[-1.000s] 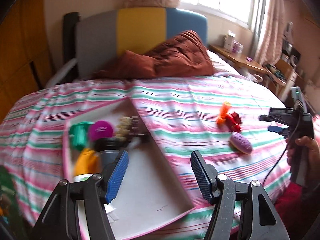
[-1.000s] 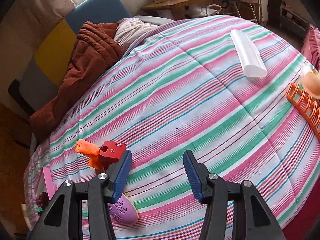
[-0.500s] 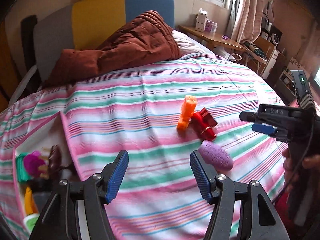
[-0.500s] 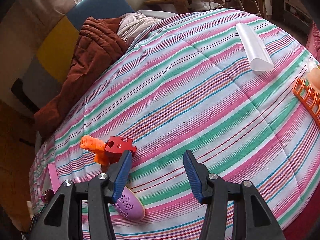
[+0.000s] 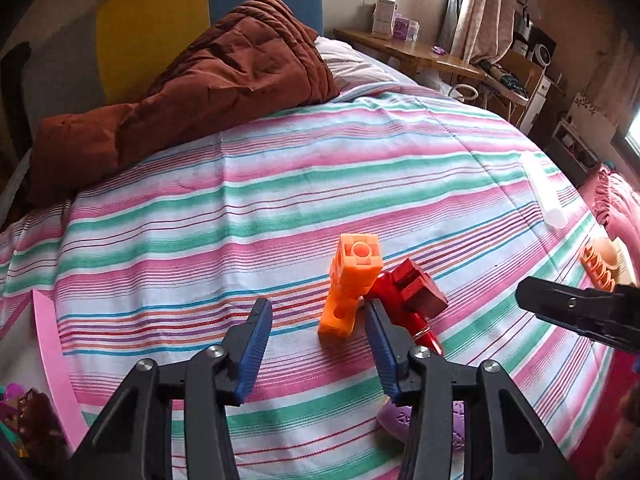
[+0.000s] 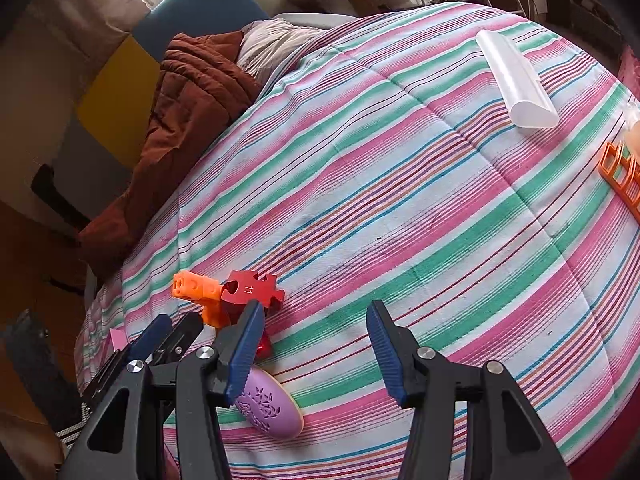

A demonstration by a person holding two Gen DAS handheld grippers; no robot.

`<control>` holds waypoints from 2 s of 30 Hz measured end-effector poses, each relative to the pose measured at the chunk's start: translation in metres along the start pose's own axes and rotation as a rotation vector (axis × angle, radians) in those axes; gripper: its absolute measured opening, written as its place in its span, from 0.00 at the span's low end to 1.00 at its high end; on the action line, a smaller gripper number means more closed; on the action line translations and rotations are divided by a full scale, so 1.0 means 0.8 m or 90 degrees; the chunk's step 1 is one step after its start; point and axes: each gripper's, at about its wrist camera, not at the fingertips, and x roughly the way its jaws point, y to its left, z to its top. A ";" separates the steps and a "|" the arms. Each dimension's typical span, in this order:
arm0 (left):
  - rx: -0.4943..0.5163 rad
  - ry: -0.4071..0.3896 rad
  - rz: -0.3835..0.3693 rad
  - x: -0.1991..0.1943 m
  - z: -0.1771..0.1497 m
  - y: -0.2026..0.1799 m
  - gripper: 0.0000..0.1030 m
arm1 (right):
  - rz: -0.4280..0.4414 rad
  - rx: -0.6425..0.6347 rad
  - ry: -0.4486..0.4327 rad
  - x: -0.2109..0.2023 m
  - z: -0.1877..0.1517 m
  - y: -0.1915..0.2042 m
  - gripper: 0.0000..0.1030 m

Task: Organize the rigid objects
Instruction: 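Grasp the orange block with the left tool, then lift the orange block with the left tool while the right tool reaches for the purple egg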

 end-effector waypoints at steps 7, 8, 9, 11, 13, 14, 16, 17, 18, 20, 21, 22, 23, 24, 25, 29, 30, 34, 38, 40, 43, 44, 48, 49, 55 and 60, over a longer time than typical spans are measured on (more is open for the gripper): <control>0.009 0.021 -0.009 0.040 0.011 -0.002 0.48 | 0.004 -0.003 0.006 0.003 0.000 0.003 0.53; 0.008 0.023 -0.010 0.045 0.012 -0.001 0.40 | 0.003 -0.003 0.006 0.004 0.000 0.003 0.52; 0.016 0.011 -0.004 0.044 0.013 -0.002 0.30 | 0.000 -0.005 0.006 0.004 0.000 0.003 0.52; 0.011 0.007 -0.009 0.043 0.013 0.002 0.19 | -0.006 -0.010 0.002 0.004 0.000 0.003 0.52; -0.022 0.004 -0.022 0.038 0.008 0.013 0.19 | -0.010 -0.015 0.002 0.005 0.000 0.003 0.52; -0.032 0.001 -0.016 0.033 0.002 0.017 0.19 | -0.011 -0.016 0.004 0.006 0.000 0.003 0.53; -0.041 -0.001 -0.010 0.023 -0.012 0.021 0.19 | -0.012 -0.019 0.007 0.007 -0.001 0.002 0.52; -0.046 -0.001 -0.005 0.018 -0.019 0.022 0.19 | -0.014 -0.020 0.007 0.007 -0.001 0.003 0.52; -0.051 -0.001 -0.001 0.013 -0.026 0.022 0.19 | -0.016 -0.021 0.007 0.007 -0.002 0.003 0.52; -0.048 -0.002 0.004 0.002 -0.043 0.019 0.19 | -0.017 -0.018 0.011 0.009 -0.001 0.001 0.52; -0.044 -0.003 0.007 -0.004 -0.052 0.017 0.19 | -0.017 -0.017 0.013 0.009 -0.001 -0.001 0.52; -0.040 -0.004 0.009 -0.010 -0.061 0.015 0.19 | -0.018 -0.018 0.015 0.010 -0.001 -0.001 0.52; -0.040 -0.004 0.009 -0.016 -0.069 0.014 0.19 | -0.018 -0.020 0.018 0.011 -0.002 -0.001 0.52; -0.040 -0.004 0.008 -0.023 -0.079 0.013 0.19 | -0.015 -0.020 0.019 0.012 -0.002 -0.001 0.52; -0.040 -0.003 0.007 -0.030 -0.089 0.011 0.19 | -0.010 -0.021 0.022 0.013 -0.003 -0.001 0.52; -0.017 -0.007 0.011 -0.053 -0.123 -0.004 0.19 | 0.014 -0.022 0.036 0.018 -0.005 0.002 0.52; -0.014 -0.008 0.009 -0.058 -0.131 -0.006 0.19 | 0.016 -0.022 0.037 0.018 -0.005 0.003 0.52; 0.003 -0.016 0.000 -0.080 -0.164 -0.018 0.19 | 0.017 -0.018 0.040 0.019 -0.006 0.001 0.52; 0.030 -0.032 0.002 -0.091 -0.183 -0.026 0.19 | 0.012 -0.019 0.052 0.023 -0.007 0.000 0.52; 0.025 -0.035 -0.004 -0.092 -0.186 -0.024 0.19 | 0.029 -0.024 0.064 0.025 -0.009 0.002 0.52; 0.022 -0.039 -0.011 -0.092 -0.188 -0.021 0.19 | 0.049 -0.041 0.079 0.028 -0.014 0.011 0.52; 0.023 -0.040 -0.010 -0.092 -0.188 -0.021 0.19 | 0.050 -0.050 0.082 0.029 -0.015 0.014 0.52; 0.028 -0.043 -0.003 -0.090 -0.187 -0.022 0.19 | 0.058 -0.088 0.104 0.036 -0.024 0.030 0.52; 0.027 -0.043 -0.002 -0.090 -0.187 -0.022 0.19 | 0.063 -0.100 0.113 0.039 -0.027 0.035 0.52; 0.023 -0.044 -0.002 -0.086 -0.184 -0.023 0.19 | 0.036 -0.196 0.125 0.044 -0.045 0.063 0.52; 0.025 -0.047 -0.002 -0.085 -0.185 -0.023 0.19 | 0.022 -0.220 0.130 0.050 -0.050 0.067 0.52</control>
